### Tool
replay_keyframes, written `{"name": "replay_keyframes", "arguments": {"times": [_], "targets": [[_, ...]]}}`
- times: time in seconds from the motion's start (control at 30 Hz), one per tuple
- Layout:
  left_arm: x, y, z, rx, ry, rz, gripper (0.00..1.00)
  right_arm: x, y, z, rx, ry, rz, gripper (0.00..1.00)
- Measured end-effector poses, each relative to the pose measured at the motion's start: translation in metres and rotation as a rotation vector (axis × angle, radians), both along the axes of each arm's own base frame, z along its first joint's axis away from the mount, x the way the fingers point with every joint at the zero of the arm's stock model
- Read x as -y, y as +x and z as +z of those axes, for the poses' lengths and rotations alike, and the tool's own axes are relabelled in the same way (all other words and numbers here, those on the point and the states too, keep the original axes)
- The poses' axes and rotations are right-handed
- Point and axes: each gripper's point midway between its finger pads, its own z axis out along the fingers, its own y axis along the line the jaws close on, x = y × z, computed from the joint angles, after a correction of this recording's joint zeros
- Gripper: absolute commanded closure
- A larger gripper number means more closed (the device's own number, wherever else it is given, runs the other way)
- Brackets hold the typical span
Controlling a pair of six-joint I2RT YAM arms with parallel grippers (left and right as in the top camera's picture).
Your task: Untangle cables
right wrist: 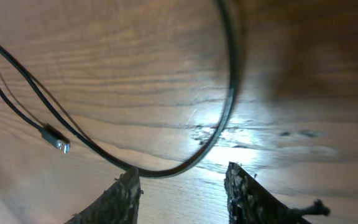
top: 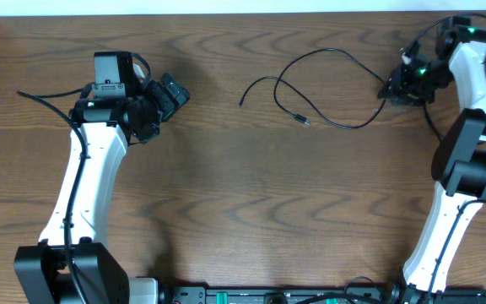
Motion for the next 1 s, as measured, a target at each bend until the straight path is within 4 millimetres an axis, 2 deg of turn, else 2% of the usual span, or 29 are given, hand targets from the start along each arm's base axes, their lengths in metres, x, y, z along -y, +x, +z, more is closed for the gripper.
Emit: {"name": "replay_keyframes", "arguments": {"times": [0.33, 0.5, 0.7, 1.0], "targets": [[0.0, 0.0, 0.0, 0.0, 0.0, 0.0, 0.0, -0.004, -0.011, -0.034, -0.047, 0.014, 0.011, 0.51], [0.0, 0.0, 0.0, 0.0, 0.0, 0.0, 0.0, -0.005, -0.003, -0.037, 0.019, 0.042, -0.006, 0.49], [0.0, 0.0, 0.0, 0.0, 0.0, 0.0, 0.0, -0.011, 0.011, -0.037, 0.122, 0.096, -0.057, 0.52], [0.0, 0.0, 0.0, 0.0, 0.0, 0.0, 0.0, -0.044, 0.023, -0.04, 0.232, 0.231, -0.057, 0.57]]}}
